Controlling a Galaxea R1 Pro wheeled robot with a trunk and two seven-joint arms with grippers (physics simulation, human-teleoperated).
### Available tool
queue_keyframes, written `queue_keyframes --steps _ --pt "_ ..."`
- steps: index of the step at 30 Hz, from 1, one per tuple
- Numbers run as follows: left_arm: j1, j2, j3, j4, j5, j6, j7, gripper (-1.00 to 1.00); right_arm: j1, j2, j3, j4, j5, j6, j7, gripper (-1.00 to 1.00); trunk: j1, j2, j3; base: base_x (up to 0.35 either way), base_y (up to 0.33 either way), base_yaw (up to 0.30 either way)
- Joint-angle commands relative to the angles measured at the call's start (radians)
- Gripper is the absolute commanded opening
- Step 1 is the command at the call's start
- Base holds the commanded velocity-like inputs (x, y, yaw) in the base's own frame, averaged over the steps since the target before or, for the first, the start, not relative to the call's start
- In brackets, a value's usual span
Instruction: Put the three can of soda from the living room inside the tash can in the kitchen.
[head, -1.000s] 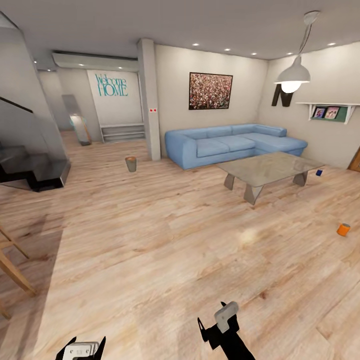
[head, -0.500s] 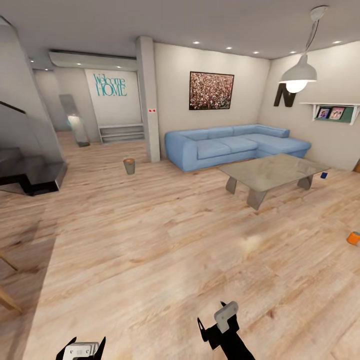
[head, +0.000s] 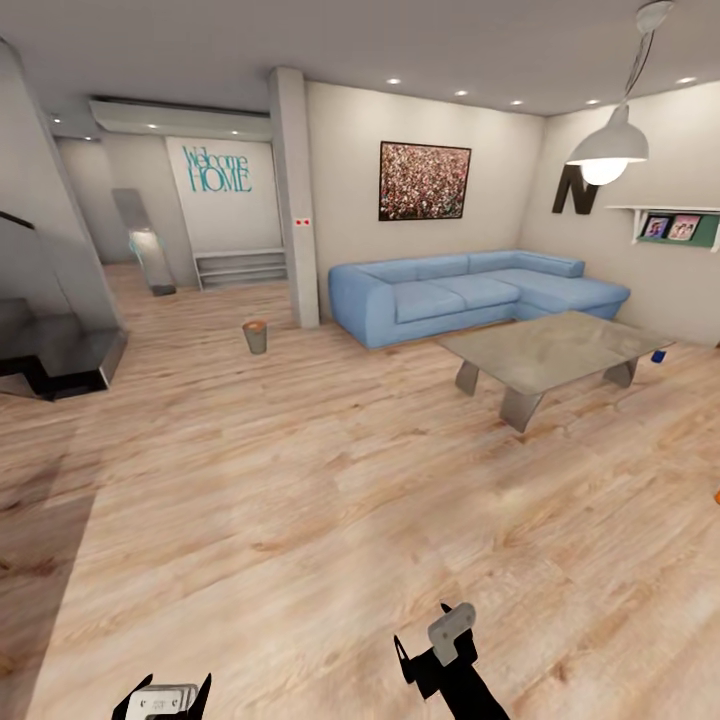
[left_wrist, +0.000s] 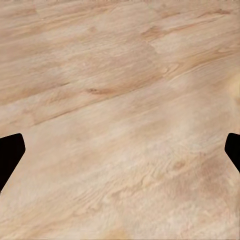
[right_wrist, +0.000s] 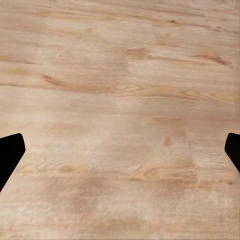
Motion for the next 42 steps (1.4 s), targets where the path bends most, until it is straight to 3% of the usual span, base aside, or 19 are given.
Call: queue_keyframes --steps 1,24,42 --pt "0.0 0.0 0.0 0.0 0.0 0.0 0.001 1.0 0.0 0.0 0.0 0.0 0.0 0.0 0.0 1.0 0.0 0.0 0.0 0.324 0.0 0.0" --pt "0.0 -0.001 0.0 0.0 0.0 -0.001 0.001 1.0 0.0 0.001 0.001 0.002 -0.001 0.0 0.001 1.0 0.0 0.0 0.0 0.324 0.0 0.003" --pt "0.0 -0.001 0.0 0.0 0.001 -0.001 0.001 1.0 0.0 0.003 0.002 0.014 0.0 0.0 0.0 1.0 0.0 0.0 0.004 0.324 0.0 0.146"
